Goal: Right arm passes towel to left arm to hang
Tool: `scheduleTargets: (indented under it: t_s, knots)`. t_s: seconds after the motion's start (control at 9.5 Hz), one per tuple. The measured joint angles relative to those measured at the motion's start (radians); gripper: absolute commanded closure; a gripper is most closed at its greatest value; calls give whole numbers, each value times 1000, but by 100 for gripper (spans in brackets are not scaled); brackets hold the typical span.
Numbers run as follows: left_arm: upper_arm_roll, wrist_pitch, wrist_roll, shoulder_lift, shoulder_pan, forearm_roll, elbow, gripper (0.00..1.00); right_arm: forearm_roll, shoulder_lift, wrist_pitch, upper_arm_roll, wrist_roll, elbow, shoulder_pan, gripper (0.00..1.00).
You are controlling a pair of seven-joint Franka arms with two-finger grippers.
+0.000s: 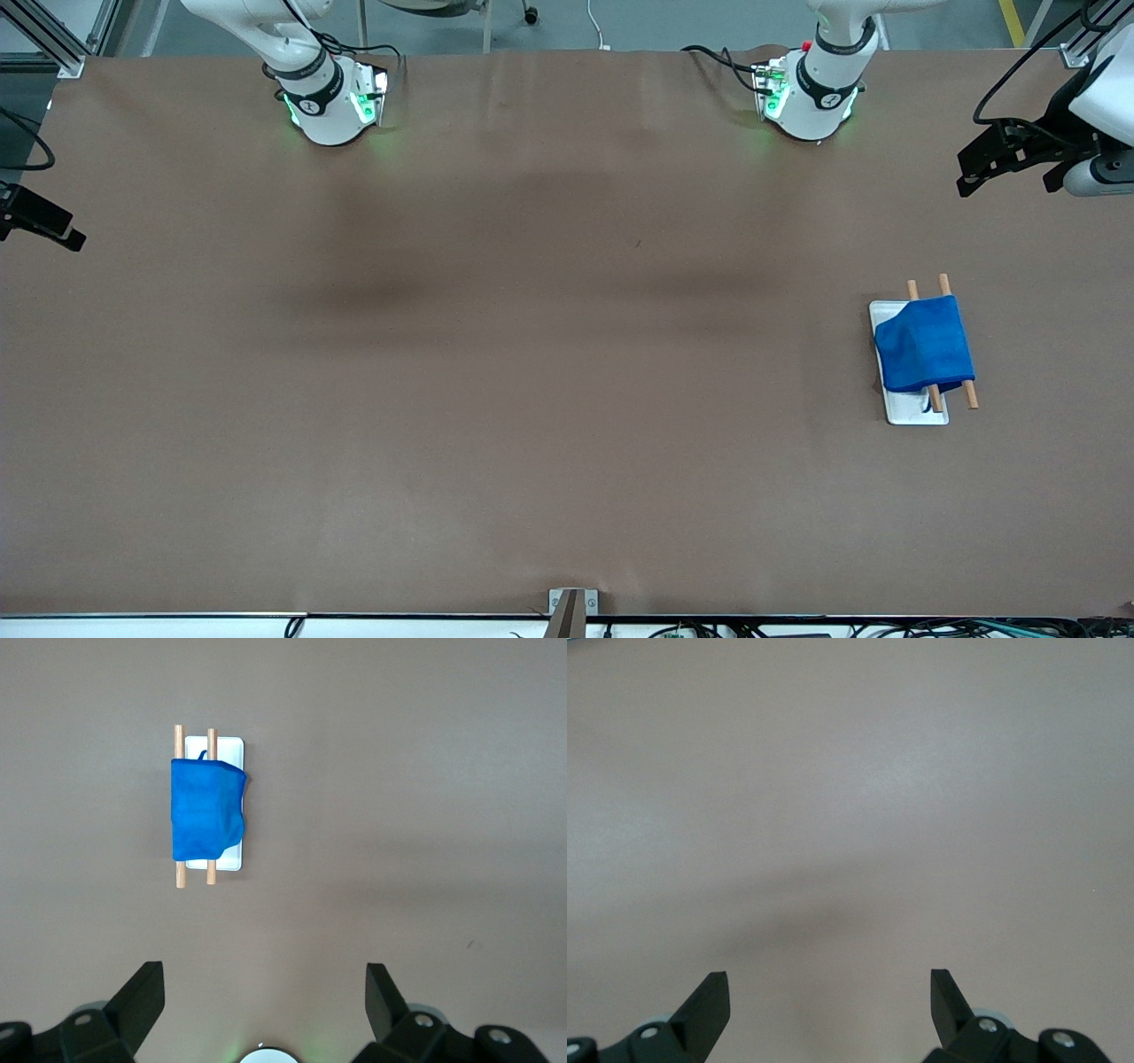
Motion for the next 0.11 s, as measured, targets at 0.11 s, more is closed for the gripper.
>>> scheduleTargets:
  t_s: [0.11]
  knots:
    - [1, 0, 25, 0, 0, 0, 0, 0, 0, 0, 0, 0, 0, 0, -2, 0]
